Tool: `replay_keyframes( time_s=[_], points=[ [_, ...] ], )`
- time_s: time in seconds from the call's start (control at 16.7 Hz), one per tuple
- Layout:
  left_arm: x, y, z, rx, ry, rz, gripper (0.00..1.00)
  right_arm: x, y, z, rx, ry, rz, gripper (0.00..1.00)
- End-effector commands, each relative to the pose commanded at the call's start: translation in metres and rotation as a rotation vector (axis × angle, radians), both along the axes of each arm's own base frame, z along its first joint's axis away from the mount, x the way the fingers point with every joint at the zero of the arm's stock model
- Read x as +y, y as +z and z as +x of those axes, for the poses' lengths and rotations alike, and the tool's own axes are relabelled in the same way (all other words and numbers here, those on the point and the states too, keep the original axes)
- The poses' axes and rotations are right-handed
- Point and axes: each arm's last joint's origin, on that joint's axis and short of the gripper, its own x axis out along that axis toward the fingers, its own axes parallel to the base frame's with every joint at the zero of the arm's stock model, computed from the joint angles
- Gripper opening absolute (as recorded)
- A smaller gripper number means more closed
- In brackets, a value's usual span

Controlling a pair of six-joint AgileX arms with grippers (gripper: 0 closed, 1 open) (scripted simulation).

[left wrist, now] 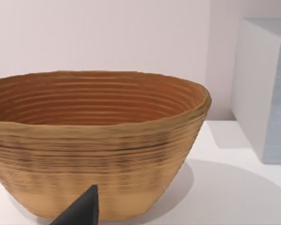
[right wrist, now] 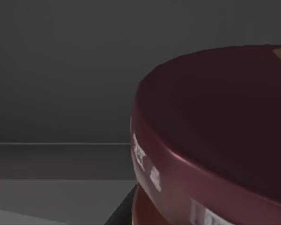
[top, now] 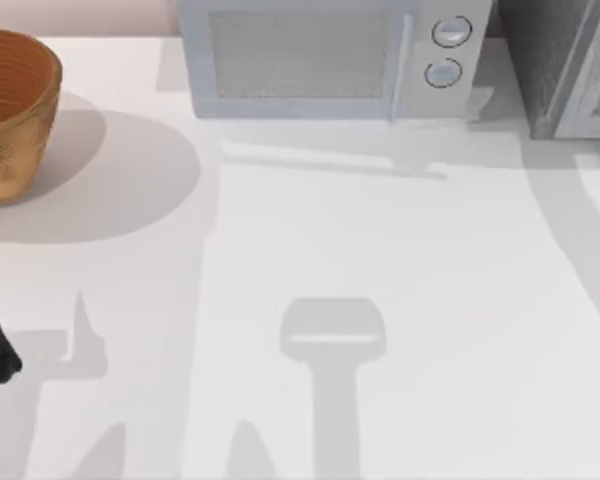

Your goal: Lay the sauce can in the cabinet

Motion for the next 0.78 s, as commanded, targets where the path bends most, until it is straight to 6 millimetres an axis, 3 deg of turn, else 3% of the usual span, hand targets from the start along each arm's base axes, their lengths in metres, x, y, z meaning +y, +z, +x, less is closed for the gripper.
replay_keyframes(
  time_s=[0.18, 0.42, 0.66, 0.78],
  points=[
    [0.000, 0.000, 0.000, 0.000, 0.000, 0.000, 1.00, 0.000, 0.003, 0.009, -0.012, 0.000, 0.002, 0.00],
    [0.000, 0.000, 0.000, 0.000, 0.000, 0.000, 1.00, 0.003, -0.001, 0.054, 0.011, -0.001, -0.002, 0.00],
    [0.000, 0.000, 0.000, 0.000, 0.000, 0.000, 1.00, 0.002, 0.001, 0.084, -0.015, -0.001, 0.002, 0.00],
    [0.000, 0.000, 0.000, 0.000, 0.000, 0.000, 1.00, 0.002, -0.007, 0.105, 0.006, -0.001, -0.001, 0.00]
  ],
)
